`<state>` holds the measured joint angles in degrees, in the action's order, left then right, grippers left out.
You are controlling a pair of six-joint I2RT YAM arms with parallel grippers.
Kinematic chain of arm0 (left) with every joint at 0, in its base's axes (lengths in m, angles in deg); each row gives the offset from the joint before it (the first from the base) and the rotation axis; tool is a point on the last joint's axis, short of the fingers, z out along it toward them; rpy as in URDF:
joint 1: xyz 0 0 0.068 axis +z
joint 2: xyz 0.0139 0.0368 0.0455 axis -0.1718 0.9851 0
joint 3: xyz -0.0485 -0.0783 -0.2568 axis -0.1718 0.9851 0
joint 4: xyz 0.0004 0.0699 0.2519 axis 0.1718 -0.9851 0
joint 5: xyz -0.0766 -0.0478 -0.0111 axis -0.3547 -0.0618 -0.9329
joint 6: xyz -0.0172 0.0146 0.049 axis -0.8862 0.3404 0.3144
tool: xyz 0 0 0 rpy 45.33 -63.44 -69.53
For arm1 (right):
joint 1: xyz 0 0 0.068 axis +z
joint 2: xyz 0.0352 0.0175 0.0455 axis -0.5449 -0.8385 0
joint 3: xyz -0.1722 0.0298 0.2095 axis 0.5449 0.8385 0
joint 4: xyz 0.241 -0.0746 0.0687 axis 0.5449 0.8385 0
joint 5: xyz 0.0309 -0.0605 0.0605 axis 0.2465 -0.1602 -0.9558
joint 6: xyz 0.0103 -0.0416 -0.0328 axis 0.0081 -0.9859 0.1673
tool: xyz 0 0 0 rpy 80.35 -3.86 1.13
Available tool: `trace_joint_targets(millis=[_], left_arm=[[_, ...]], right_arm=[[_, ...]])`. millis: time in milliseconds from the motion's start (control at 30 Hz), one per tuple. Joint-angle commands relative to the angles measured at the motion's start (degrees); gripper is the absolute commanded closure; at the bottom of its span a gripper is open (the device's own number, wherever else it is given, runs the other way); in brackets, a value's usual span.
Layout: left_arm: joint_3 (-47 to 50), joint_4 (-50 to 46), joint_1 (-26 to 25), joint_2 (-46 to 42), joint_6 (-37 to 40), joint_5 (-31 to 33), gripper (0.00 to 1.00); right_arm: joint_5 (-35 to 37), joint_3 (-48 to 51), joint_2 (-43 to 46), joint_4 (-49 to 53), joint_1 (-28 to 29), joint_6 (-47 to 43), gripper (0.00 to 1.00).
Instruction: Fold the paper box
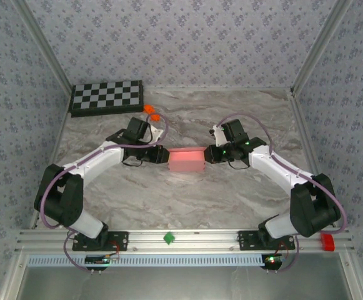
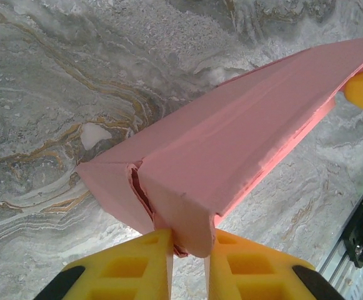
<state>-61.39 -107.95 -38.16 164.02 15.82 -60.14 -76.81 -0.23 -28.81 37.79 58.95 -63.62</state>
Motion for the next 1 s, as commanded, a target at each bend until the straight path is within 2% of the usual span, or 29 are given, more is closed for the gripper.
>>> trace_joint_targets(millis=[0,400,967], left_arm=[[-1.1,-1.4,-0.5,-0.1,1.2,0.5,0.8],[-1.4,-1.7,-0.9,-0.1,1.5,1.0,0.8],[-1.7,-2.9,-1.1,-0.3,1.9,2.5,0.8]], right_arm=[[-2.0,0.4,-0.7,0.5,0.4,1.1,0.86],[-3.1,0.0,-0.8,0.1,0.5,1.7,0.86],[2.0,1.1,-1.1,3.3,1.0,0.6,0.87]])
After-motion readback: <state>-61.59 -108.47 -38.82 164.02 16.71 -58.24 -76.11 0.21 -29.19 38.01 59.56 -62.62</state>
